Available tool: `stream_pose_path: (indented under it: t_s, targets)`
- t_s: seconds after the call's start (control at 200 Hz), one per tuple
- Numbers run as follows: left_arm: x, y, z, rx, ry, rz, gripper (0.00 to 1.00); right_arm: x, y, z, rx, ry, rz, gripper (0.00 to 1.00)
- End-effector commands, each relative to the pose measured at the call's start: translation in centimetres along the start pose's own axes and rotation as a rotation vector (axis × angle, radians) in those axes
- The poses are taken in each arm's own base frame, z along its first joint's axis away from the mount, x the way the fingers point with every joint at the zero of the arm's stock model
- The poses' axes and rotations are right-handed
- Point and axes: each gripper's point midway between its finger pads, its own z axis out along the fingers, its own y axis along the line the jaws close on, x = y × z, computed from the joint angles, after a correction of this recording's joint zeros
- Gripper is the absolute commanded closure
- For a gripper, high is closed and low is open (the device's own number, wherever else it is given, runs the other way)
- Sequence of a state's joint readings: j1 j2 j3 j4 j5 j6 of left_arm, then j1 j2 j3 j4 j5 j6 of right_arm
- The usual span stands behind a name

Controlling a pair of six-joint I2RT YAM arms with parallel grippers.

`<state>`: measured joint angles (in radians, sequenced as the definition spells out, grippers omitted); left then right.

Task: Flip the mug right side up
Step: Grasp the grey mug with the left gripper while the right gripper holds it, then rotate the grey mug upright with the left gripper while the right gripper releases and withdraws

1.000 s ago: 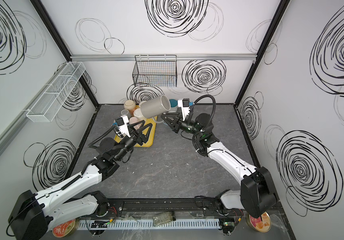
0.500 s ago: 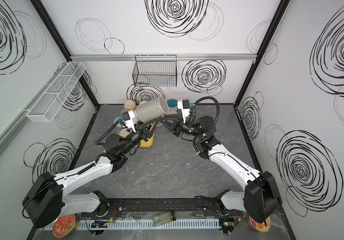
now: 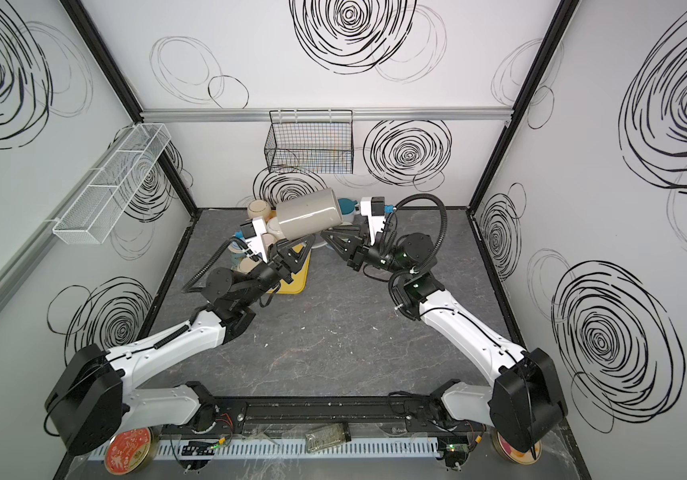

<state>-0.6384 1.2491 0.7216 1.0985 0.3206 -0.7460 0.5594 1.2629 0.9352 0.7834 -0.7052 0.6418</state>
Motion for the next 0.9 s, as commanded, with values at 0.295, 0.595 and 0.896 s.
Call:
stream_pose_path:
  t_s: [0.295,0.595,0.896]
  targets:
    - [-1.3,0.4,-0.8,-0.129,0.01,0.183,1.0,1.1,-4.5,-1.1,0.286,0.047,-0.025,0.42]
    - [1.7,4.5,-0.8,-0.282,0.174,0.292,1.0,2.8,-7.1,-3.4,0.48,0.141,-0.086,0.4]
    - [6.0,8.9,-0.7,-0.399,0.439,0.43,1.0,3.5,-10.3,-6.7,0.689,0.196,-0.108,0.39]
